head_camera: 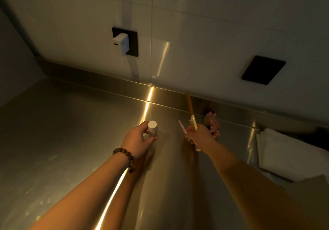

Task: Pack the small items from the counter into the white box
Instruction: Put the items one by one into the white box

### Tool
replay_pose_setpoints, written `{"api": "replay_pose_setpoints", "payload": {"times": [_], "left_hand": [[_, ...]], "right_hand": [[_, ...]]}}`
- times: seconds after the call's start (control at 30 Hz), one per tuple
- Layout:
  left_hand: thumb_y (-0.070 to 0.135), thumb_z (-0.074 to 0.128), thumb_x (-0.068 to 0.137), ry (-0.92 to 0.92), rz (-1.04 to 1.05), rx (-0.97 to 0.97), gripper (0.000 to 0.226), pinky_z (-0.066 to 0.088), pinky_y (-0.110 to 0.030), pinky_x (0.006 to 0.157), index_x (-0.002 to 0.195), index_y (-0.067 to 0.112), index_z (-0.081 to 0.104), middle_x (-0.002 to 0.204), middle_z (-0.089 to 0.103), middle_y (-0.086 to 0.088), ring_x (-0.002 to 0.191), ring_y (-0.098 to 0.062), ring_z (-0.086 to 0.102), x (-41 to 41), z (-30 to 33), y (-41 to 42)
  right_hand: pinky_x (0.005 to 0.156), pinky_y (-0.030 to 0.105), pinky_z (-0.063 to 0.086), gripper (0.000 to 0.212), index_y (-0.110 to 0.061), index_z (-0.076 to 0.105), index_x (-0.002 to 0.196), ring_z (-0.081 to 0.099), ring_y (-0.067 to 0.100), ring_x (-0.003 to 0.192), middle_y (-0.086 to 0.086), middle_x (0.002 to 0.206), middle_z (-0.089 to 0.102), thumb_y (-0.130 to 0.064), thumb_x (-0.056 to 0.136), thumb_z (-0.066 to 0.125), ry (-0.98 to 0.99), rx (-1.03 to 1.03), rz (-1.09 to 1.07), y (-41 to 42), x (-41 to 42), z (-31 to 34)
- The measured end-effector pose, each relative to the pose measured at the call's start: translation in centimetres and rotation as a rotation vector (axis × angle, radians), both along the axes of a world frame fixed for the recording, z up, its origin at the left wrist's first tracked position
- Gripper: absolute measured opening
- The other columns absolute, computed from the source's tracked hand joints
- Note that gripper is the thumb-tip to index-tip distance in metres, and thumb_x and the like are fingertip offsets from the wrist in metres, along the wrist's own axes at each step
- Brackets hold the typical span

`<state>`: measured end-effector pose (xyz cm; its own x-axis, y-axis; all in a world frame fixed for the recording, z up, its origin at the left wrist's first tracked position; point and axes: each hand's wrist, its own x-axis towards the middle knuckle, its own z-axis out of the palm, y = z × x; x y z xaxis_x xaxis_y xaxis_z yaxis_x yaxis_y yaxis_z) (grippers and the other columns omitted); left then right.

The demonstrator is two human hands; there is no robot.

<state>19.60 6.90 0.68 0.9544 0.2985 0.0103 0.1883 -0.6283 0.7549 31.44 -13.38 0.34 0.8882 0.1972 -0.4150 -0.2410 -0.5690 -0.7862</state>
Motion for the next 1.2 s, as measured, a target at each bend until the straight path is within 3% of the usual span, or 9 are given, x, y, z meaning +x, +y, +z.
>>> {"api": "replay_pose_setpoints", "payload": {"times": [0.17,0.4,0.47,0.57,0.67,0.83,0.97,1.2], "left_hand": [[0.029,0.069,0.081,-0.076,-0.049,-0.001,0.039,0.046,-0.032,0.080,0.117,0.026,0.055,0.101,0.058,0.008,0.091,-0.012,0.052,0.6,2.4,-1.1],[0.026,0.072,0.078,-0.196,-0.224,-0.055,0.030,0.049,-0.030,0.077,0.105,0.020,0.060,0.097,0.064,0.004,0.087,-0.009,0.058,1.6,7.1,-6.9],[0.026,0.072,0.079,-0.224,-0.271,-0.073,0.025,0.045,-0.021,0.068,0.100,0.022,0.059,0.090,0.061,0.011,0.082,-0.001,0.056,1.4,8.3,-9.7],[0.027,0.071,0.080,-0.244,-0.373,-0.090,0.029,0.037,-0.012,0.063,0.105,0.025,0.058,0.091,0.058,0.017,0.080,0.005,0.053,0.9,9.8,-14.4],[0.026,0.071,0.080,-0.226,-0.470,-0.136,0.033,0.047,-0.022,0.073,0.109,0.022,0.057,0.097,0.061,0.009,0.085,-0.003,0.057,0.4,10.9,-19.6],[0.030,0.072,0.078,-0.261,-0.577,-0.092,0.031,0.048,-0.023,0.072,0.103,0.030,0.055,0.093,0.062,0.011,0.082,0.001,0.056,-0.3,12.3,-28.7],[0.032,0.072,0.078,-0.278,-0.629,-0.092,0.030,0.045,-0.017,0.065,0.103,0.031,0.055,0.092,0.061,0.014,0.079,0.003,0.057,-1.3,12.7,-37.0],[0.016,0.072,0.077,-0.217,-0.552,-0.149,0.034,0.047,-0.030,0.076,0.103,0.020,0.052,0.097,0.060,0.001,0.091,-0.014,0.057,-3.0,11.1,-49.0]], "right_hand": [[0.064,0.034,0.050,0.011,-0.006,0.060,0.085,0.057,0.023,0.065,0.015,0.075,0.059,0.005,0.085,0.057,0.087,0.378,-0.113,-1.9,-2.3,4.4],[0.064,0.031,0.055,0.012,-0.002,0.065,0.095,0.065,0.021,0.069,0.014,0.078,0.067,0.000,0.084,0.063,0.027,0.578,-0.232,-8.7,-7.0,10.1],[0.056,0.026,0.055,0.008,-0.007,0.065,0.091,0.068,0.017,0.063,0.009,0.073,0.069,-0.003,0.084,0.064,-0.033,0.566,-0.280,-11.5,-8.4,11.4],[0.058,0.026,0.055,0.010,-0.009,0.065,0.093,0.070,0.016,0.066,0.007,0.073,0.071,-0.008,0.084,0.065,-0.120,0.527,-0.357,-16.9,-10.2,13.1],[0.068,0.034,0.058,0.012,-0.007,0.065,0.096,0.070,0.021,0.072,0.012,0.080,0.070,-0.009,0.084,0.066,-0.168,0.516,-0.447,-23.1,-11.9,14.4],[0.055,0.031,0.057,0.002,-0.007,0.063,0.089,0.068,0.016,0.060,0.009,0.068,0.068,-0.006,0.087,0.062,-0.221,0.482,-0.558,-33.6,-14.4,15.7],[0.054,0.029,0.054,0.005,-0.011,0.067,0.089,0.071,0.019,0.066,0.008,0.072,0.072,-0.011,0.084,0.067,-0.264,0.353,-0.587,-42.8,-15.8,15.2],[0.047,0.022,0.052,0.012,-0.019,0.071,0.073,0.069,0.012,0.060,0.000,0.064,0.071,-0.009,0.081,0.069,-0.218,0.308,-0.487,-53.9,-16.6,14.2]]}}
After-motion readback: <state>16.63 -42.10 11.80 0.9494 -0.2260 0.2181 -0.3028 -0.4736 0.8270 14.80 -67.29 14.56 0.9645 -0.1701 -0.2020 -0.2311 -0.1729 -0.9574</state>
